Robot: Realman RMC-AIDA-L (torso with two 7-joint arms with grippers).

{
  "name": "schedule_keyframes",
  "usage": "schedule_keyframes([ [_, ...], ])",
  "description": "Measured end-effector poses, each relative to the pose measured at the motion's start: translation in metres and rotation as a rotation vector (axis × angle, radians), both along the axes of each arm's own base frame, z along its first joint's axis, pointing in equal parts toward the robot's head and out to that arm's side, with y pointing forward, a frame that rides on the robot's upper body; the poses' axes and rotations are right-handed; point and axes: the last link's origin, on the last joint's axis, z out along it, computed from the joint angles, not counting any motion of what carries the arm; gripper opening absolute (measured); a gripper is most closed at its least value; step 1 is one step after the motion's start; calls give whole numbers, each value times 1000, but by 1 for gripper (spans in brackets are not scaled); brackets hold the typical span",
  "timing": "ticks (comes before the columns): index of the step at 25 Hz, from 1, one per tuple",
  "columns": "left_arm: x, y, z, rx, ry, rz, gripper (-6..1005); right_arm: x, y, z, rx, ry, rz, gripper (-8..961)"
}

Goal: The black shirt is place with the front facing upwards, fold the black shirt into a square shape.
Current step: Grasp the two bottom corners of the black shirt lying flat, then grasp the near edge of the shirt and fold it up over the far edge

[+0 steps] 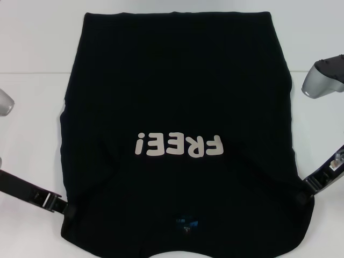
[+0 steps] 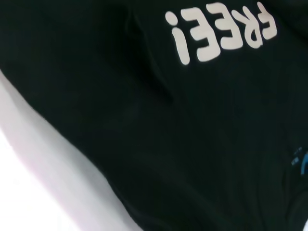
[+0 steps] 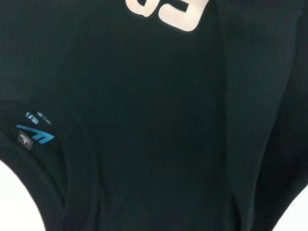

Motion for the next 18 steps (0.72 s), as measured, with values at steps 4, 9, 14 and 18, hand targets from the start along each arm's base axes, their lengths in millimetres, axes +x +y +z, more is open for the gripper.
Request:
schedule_keyframes([
  [4, -1, -4, 1, -55, -25, 14, 19, -4, -4, 8, -62, -1, 12, 63],
  [9, -2, -15, 17, -162, -128, 32, 20, -8, -20, 25, -212, 3, 68, 46],
  [14, 0, -36, 19, -335, -168, 24, 20, 6, -44, 28, -397, -38, 92, 47],
  [18, 1, -50, 9, -446, -140, 9, 20, 13, -56, 15, -457, -28, 106, 48],
])
